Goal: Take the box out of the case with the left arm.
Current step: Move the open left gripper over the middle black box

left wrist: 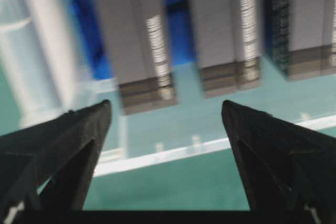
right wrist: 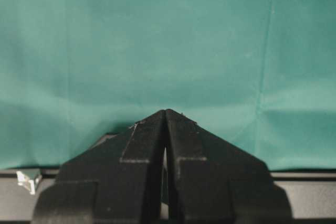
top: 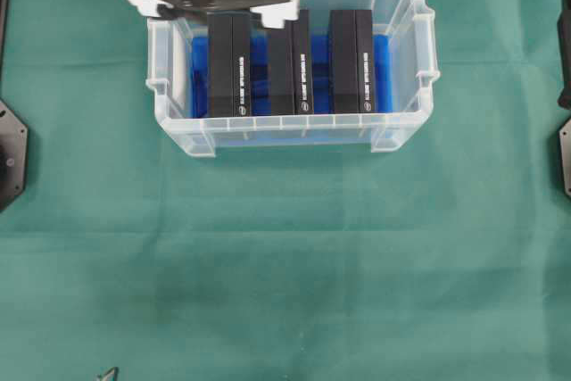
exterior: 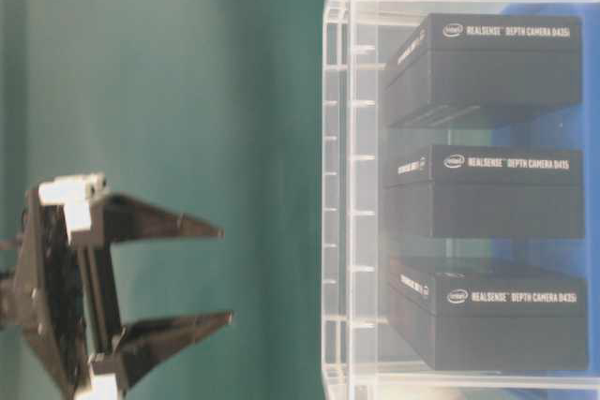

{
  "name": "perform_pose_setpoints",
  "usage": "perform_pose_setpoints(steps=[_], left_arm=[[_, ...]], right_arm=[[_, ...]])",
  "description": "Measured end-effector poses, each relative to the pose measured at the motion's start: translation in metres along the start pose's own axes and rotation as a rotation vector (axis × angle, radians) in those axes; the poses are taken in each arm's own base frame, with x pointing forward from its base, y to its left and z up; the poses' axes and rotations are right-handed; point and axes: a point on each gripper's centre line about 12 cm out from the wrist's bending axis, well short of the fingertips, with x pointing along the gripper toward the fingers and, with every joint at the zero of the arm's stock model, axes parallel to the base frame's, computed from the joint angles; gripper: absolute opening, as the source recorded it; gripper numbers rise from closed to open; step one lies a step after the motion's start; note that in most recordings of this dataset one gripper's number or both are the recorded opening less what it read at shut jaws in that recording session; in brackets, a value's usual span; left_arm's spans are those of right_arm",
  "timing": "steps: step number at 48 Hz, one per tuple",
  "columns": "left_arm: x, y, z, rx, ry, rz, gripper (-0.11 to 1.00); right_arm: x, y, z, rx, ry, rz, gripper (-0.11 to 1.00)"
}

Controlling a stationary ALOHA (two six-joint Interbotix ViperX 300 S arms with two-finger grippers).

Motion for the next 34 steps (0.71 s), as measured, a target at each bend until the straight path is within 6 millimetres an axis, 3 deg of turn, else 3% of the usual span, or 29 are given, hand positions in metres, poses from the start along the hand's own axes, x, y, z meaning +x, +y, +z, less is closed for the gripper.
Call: perform_pose_setpoints(steps=[17, 34], left_arm=[[0.020, -0.048, -0.001, 0.042, -0.008, -0.040, 0.81], [0.028, -0.056, -0.006, 0.047, -0.001, -0.032, 0.81]], right_arm=[[0.000, 0.000, 0.000, 0.000, 0.000, -0.002, 0.00], [0.000, 0.000, 0.000, -0.002, 0.000, -0.002, 0.00]])
